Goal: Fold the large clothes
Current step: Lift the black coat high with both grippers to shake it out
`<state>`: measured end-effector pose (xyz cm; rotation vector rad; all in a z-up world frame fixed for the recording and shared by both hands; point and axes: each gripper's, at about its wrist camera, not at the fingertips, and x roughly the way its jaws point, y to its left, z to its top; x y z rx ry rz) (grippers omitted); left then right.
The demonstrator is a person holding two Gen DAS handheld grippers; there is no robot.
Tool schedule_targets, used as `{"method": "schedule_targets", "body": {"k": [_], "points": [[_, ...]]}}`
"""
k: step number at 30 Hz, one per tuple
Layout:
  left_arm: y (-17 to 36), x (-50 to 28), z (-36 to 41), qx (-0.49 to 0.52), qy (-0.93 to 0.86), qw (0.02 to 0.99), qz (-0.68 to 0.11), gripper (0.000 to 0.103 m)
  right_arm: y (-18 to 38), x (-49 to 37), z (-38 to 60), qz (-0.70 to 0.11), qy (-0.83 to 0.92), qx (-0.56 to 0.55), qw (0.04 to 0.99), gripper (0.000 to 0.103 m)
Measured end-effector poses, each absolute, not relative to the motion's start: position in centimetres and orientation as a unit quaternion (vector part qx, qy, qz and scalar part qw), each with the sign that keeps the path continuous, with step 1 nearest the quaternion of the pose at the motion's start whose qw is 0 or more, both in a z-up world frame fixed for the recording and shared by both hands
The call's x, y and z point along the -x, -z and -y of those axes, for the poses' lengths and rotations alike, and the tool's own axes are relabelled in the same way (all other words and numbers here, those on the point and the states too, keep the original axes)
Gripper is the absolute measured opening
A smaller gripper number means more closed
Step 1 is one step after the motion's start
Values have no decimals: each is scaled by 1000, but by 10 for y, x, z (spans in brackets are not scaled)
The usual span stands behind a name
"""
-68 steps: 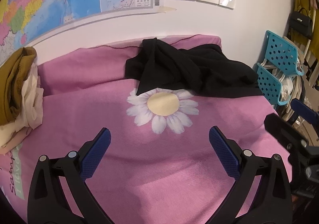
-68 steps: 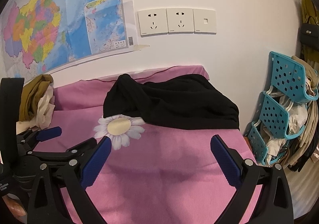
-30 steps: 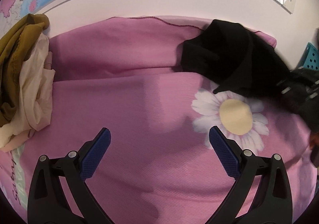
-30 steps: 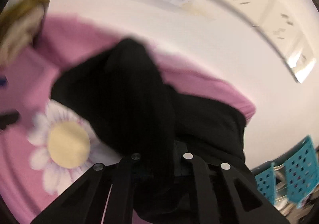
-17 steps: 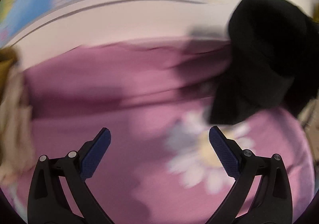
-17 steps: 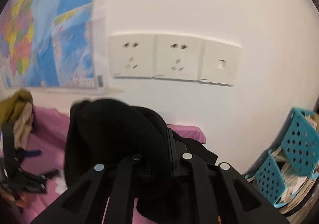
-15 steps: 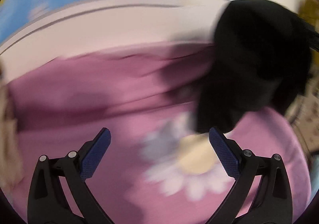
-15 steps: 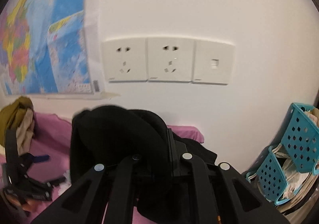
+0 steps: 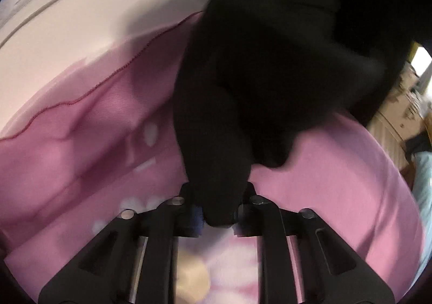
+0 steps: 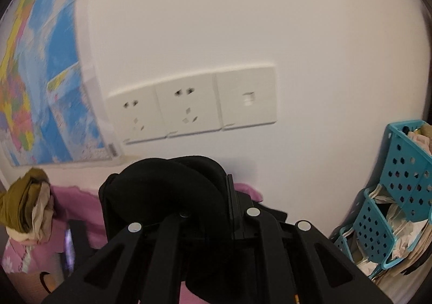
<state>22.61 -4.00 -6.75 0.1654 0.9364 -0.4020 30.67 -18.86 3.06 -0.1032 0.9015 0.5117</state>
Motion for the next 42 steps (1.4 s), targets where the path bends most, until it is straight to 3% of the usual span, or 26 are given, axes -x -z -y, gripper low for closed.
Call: {"method": "schedule_targets", "body": {"k": [6,13,23,28,32,42], "points": [[-6,-247,66,-78,180,913,-357,12,-91,-328,223,-384,-206,38,899,8],[-125,-241,101,-52,193,947,-252,8,-238,-313,234,-259,-188,68,945,8],[-289,-118,40,16,153,987,-43,8,-407,-214,250,-109,-232,65,964,8],[-324,-26,-10,10,92,995,46,8,-435,-160,262,-104,-287,42,951,8],[-335,95,-44,-29,36,994,96,8,-430,-117,266,-124,-355,21,926,8],[-305,239,-109,-80,-54,993,62,8,-395,-5,239,-162,-532,22,831,8]]}}
